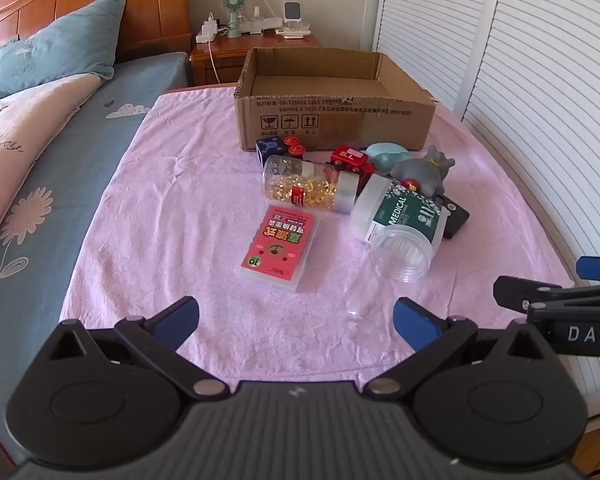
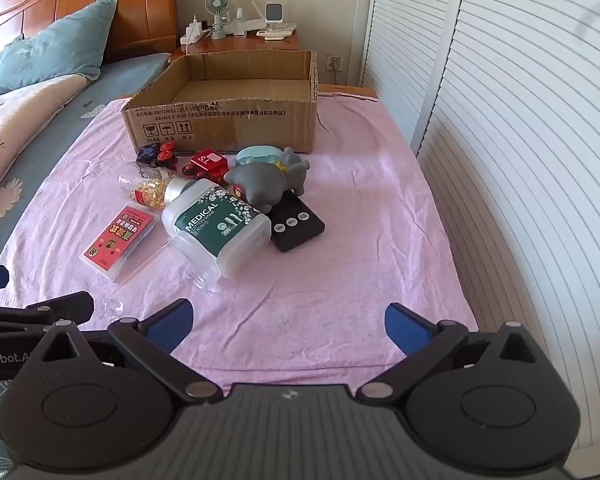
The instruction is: Organize rigid objects
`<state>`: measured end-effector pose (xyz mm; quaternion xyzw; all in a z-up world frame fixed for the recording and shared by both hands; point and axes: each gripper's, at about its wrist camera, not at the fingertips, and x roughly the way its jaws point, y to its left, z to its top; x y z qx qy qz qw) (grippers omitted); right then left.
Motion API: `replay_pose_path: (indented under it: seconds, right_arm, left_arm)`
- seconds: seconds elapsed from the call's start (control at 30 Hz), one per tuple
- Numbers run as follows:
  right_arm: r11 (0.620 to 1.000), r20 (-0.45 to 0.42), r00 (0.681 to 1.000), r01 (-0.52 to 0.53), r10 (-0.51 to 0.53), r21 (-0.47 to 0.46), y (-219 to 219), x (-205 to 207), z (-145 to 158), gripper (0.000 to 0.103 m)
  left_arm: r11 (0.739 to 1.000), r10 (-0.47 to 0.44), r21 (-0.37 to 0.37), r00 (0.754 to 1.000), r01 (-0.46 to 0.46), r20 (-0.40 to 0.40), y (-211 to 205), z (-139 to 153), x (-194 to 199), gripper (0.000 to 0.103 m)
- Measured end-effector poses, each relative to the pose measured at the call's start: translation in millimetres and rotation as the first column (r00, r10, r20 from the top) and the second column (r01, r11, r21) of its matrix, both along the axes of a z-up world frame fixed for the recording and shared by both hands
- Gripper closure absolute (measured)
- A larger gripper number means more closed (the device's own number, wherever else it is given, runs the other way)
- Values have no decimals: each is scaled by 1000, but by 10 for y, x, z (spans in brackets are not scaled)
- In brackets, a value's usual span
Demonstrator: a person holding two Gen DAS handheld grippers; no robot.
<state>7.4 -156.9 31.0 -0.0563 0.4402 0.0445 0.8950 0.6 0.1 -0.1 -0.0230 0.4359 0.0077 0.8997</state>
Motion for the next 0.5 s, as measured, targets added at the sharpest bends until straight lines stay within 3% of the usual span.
replay_pose_path:
  seconds: [0.5]
  right_arm:
    - [1000, 3, 1000, 1, -1, 2, -1, -4, 1, 0]
  left_arm:
    - [1000, 2, 0, 1000, -2, 14, 7, 0, -6, 1]
